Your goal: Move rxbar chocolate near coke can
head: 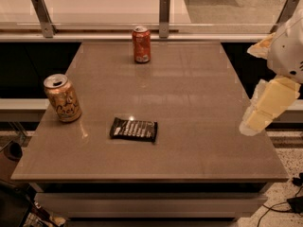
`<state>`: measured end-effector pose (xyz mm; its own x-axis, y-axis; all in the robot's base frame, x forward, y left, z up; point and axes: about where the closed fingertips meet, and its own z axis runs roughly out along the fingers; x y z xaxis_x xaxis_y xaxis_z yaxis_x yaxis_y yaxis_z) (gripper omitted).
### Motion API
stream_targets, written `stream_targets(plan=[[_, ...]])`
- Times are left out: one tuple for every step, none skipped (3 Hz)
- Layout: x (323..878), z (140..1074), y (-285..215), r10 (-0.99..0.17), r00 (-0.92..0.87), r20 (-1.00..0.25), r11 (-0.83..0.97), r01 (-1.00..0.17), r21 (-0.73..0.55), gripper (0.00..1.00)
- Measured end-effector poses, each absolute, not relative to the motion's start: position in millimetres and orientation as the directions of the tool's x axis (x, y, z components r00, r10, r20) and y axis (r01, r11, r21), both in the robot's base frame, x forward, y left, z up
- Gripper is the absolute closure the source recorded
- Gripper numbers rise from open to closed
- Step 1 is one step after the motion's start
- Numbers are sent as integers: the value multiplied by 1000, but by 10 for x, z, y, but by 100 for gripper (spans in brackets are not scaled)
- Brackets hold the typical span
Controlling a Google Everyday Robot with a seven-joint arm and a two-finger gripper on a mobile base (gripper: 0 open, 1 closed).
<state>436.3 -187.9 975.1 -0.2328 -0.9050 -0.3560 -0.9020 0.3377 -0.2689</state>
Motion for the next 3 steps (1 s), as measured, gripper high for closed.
stream_targets(plan=[[4434, 9699, -1608, -874, -221, -433, 354, -899, -257, 0], [4572, 9648, -1276, -842, -189, -504, 349, -905, -243, 0], [4714, 9577, -919, -793, -169, -586, 363, -903, -231, 0]])
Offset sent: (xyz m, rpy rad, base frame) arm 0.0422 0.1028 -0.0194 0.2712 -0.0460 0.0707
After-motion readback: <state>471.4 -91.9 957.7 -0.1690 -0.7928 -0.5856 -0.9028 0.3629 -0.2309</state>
